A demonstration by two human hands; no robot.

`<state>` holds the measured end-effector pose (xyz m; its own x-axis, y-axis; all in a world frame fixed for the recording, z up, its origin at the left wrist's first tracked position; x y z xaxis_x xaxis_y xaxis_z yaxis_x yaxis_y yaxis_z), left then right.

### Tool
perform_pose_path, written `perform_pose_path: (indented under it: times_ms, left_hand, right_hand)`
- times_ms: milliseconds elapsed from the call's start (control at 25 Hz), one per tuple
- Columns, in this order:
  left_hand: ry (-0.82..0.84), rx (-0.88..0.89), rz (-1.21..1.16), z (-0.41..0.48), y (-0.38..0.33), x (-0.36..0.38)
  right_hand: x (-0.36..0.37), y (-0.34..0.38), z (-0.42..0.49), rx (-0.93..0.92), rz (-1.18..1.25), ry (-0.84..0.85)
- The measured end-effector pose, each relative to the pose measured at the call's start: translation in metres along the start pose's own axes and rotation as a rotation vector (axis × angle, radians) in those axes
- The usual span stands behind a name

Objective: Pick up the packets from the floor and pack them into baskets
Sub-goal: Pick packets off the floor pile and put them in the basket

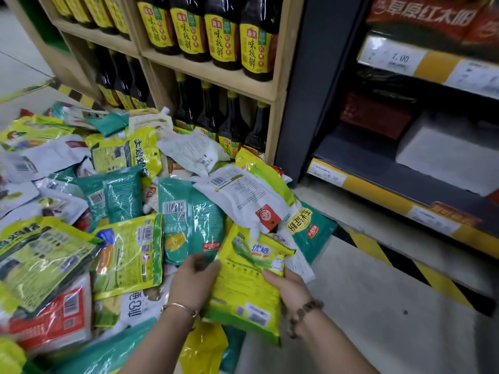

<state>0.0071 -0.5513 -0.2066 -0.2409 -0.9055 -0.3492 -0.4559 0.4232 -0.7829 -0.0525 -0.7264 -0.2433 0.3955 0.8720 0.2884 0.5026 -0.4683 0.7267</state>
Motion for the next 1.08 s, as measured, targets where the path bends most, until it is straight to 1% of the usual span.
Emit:
perform_pose_path:
  times_ms: [80, 120, 160, 200, 240, 280, 360, 400, 480, 560, 640, 800, 960, 1080]
  left_hand:
    - [0.306, -0.183, -0.198, -0.008, -0.001, 0.016]
    - [0.414, -0.248, -0.255, -0.014, -0.002, 0.022]
    - [0.490, -0.259, -0.311, -0.021, -0.004, 0.027]
    - [0.506, -0.240, -0.351, -0.024, -0.005, 0.032]
    - [0.479, -0.219, -0.400, -0.026, -0.005, 0.033]
    - [0.406, -0.212, -0.451, -0.029, -0.006, 0.034]
    - [0.239, -0.219, -0.517, -0.028, -0.004, 0.030]
    - [0.172, -0.231, -0.540, -0.027, -0.003, 0.028]
    - [0.099, -0.257, -0.576, -0.020, 0.004, 0.022]
    - [0.091, -0.264, -0.578, -0.014, 0.011, 0.018]
    - [0.082, -0.255, -0.533, -0.011, 0.012, 0.013]
    - [0.047, -0.255, -0.543, -0.004, 0.015, 0.002]
    - [0.023, -0.248, -0.643, 0.003, 0.015, 0.000]
    - [0.012, -0.232, -0.694, 0.003, 0.012, -0.002]
  right_hand:
    - [-0.015, 0.006, -0.015, -0.032, 0.068, 0.125]
    - [-0.018, 0.010, -0.019, -0.058, 0.059, 0.165]
    - [-0.017, 0.017, -0.022, -0.085, 0.005, 0.183]
    - [-0.014, 0.022, -0.021, -0.117, -0.107, 0.185]
    - [-0.008, 0.028, -0.020, -0.149, -0.228, 0.187]
    - [-0.001, 0.033, -0.015, -0.175, -0.338, 0.185]
    - [0.014, 0.046, -0.002, -0.230, -0.470, 0.144]
    - [0.020, 0.053, 0.008, -0.273, -0.513, 0.091]
    - [0.025, 0.071, 0.032, -0.358, -0.588, -0.072]
    - [0.027, 0.090, 0.059, -0.416, -0.713, -0.162]
    - [0.027, 0.105, 0.085, -0.427, -0.920, -0.188]
    - [0.020, 0.115, 0.123, -0.286, -1.248, -0.253]
    - [0.009, 0.115, 0.136, -0.194, -1.290, -0.270]
    - [0.015, 0.122, 0.132, -0.207, -1.340, -0.355]
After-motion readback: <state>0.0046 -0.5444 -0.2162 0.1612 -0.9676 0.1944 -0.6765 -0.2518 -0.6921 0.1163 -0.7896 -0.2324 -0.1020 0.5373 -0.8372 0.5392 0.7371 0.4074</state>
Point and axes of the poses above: each hand's wrist, its own z-axis towards the middle knuckle, its own x-axis out of the palm, y = z × x, the point moved 3 cm from there along z, towards the middle knuckle, and after that the axes turned 5 degrees about y, right-handed, at the moved point
